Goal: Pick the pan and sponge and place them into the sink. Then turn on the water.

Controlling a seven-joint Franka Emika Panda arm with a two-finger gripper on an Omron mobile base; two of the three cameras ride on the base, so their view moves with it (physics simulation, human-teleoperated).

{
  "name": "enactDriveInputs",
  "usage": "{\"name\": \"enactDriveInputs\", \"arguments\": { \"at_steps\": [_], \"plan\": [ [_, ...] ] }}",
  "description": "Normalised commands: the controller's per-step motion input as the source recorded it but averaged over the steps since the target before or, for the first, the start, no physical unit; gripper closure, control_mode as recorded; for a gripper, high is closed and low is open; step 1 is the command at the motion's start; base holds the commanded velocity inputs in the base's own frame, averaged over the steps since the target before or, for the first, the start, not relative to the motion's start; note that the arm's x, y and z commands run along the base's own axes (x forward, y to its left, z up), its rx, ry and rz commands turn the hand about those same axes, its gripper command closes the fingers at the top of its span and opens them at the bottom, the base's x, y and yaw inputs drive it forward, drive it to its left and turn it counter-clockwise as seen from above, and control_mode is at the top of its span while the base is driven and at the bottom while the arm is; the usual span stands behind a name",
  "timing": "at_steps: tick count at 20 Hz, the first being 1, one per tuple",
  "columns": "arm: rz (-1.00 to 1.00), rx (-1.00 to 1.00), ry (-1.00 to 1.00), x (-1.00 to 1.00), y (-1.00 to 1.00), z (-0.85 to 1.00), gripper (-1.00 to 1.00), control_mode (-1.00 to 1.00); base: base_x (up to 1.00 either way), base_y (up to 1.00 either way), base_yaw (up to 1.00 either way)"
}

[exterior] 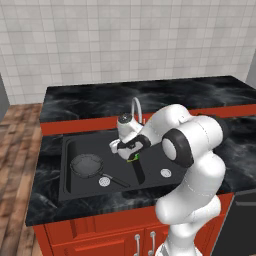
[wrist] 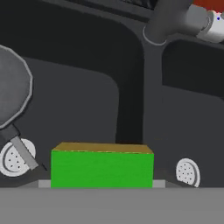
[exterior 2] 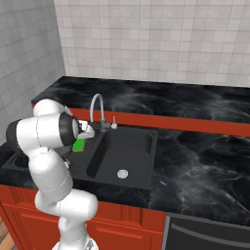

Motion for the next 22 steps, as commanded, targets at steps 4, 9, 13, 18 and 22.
{"name": "enactDriveInputs", "arguments": {
  "at_steps": [4, 9, 13, 18, 22],
  "plan": [
    [0.00, -0.08, 0.00, 0.22, 0.57, -0.18, 1.00, -1.00, 0.00, 0.00, 0.00],
    [0.00, -0.09, 0.00, 0.18, 0.51, -0.24, 1.00, -1.00, 0.00, 0.00, 0.00],
    [0.00, -0.01, 0.00, 0.25, 0.42, -0.17, 1.00, -1.00, 0.00, 0.00, 0.00],
    [0.00, 0.06, 0.01, 0.35, 0.32, -0.14, 1.00, -1.00, 0.00, 0.00, 0.00],
    [0.00, 0.07, 0.02, 0.32, 0.35, -0.19, 1.00, -1.00, 0.00, 0.00, 0.00]
  ]
}}
